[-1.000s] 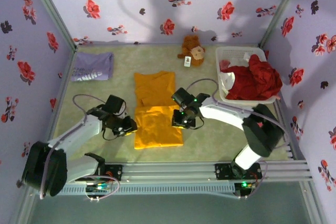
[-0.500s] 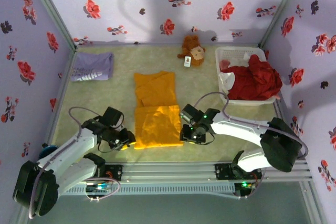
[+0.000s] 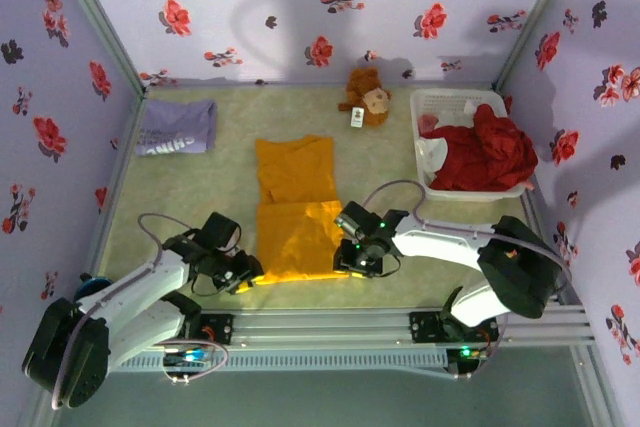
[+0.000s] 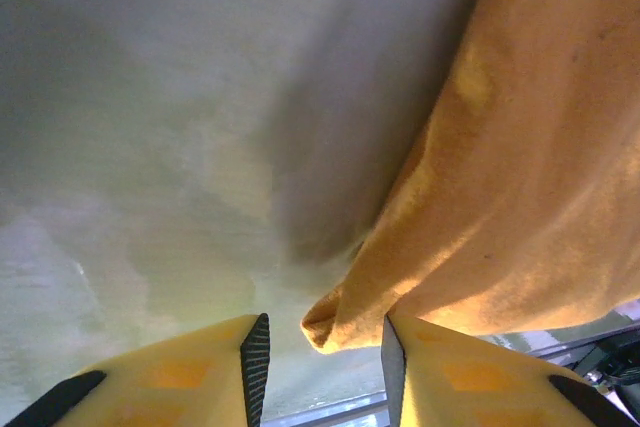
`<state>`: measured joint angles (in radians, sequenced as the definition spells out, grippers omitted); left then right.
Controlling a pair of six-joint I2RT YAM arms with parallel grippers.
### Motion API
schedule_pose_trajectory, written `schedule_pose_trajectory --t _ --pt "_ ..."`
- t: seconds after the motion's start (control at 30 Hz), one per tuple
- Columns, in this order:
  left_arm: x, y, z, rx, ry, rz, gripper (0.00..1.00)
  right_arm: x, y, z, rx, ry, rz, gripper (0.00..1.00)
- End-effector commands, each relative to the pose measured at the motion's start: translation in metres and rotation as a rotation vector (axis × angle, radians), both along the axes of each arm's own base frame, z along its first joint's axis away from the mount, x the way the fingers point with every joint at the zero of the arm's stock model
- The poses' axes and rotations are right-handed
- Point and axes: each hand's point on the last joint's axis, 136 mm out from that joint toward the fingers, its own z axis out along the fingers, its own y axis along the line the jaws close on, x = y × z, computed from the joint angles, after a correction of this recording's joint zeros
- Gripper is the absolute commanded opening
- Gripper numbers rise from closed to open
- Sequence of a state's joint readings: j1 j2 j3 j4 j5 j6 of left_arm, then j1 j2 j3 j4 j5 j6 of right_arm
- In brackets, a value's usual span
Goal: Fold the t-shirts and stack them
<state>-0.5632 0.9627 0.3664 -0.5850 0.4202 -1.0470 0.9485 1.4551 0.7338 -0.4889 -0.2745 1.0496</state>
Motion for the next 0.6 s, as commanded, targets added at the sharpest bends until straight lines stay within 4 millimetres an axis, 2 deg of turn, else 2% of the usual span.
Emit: schedule_pose_trajectory --t 0.0,0.27,0.47,0.57 --pt "-0.001 -0.004 -0.003 -0.023 0.011 0.02 0.37 -0.007 -0.003 -0.008 -0.005 0.028 -0.013 0.42" --pt "0.003 -0.009 -0.009 -0.042 0.004 0.033 0.3 -0.007 -0.001 -0.015 0.003 0.032 -0.017 0.35" --pt "0.007 -0.011 -0.01 -0.05 -0.002 0.042 0.2 -0.005 0.002 -0.018 0.013 0.028 -0.02 0.27" --pt "0.012 -0.018 -0.004 -0.087 -0.027 0.038 0.13 -0.004 0.003 -0.017 0.021 0.021 -0.019 0.22"
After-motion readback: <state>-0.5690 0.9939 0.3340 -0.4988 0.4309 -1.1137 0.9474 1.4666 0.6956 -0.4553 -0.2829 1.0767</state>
